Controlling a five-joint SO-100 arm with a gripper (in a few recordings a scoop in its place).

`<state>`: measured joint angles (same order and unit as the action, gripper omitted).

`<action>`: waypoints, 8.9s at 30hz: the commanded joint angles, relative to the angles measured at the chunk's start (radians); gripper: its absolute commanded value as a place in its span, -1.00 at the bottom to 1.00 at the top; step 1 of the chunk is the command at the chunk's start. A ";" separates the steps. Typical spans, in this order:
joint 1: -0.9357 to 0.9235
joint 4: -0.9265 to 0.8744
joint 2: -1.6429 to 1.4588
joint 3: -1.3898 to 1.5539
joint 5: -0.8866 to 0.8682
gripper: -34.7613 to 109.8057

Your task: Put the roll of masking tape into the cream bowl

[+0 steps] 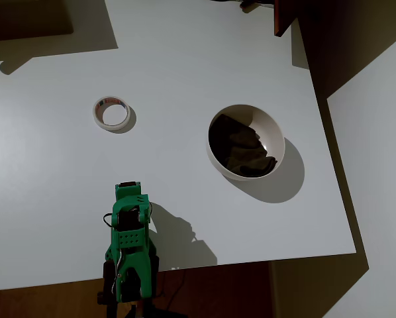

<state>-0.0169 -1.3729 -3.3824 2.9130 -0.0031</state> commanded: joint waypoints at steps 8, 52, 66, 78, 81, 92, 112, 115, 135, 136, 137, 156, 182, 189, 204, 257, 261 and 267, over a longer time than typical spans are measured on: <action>-0.002 -0.002 -0.008 0.000 0.008 -0.63; -0.003 -0.012 -0.008 0.000 0.018 -0.63; 0.049 0.005 -0.008 -0.040 -0.011 -0.64; 0.084 0.025 0.380 -0.543 -0.060 -0.64; 0.097 -0.032 0.537 -0.753 -0.087 -0.64; 0.103 -0.275 1.080 -1.373 -0.123 -0.64; 0.097 -0.341 1.841 -1.934 -0.132 -0.64; 0.092 -0.339 1.956 -2.034 -0.137 -0.64; 0.110 -0.374 2.384 -2.444 -0.152 -0.36; 0.100 -0.370 2.390 -2.445 -0.152 -0.36; 0.086 -0.365 2.398 -2.445 -0.152 -0.36; 0.083 -0.322 2.505 -2.448 -0.179 -0.32; 0.152 -0.337 2.595 -2.522 -0.150 -0.32; 0.169 -0.327 2.615 -2.523 -0.156 -0.33; 0.127 -0.308 2.646 -2.526 -0.140 -0.35; 0.242 -0.325 2.264 -2.583 -0.170 -0.64; 0.242 -0.353 2.160 -2.583 -0.193 -0.64; 0.181 -0.379 2.008 -2.583 -0.176 -0.64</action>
<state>0.1948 -1.7395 -1.1536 0.4019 -0.1795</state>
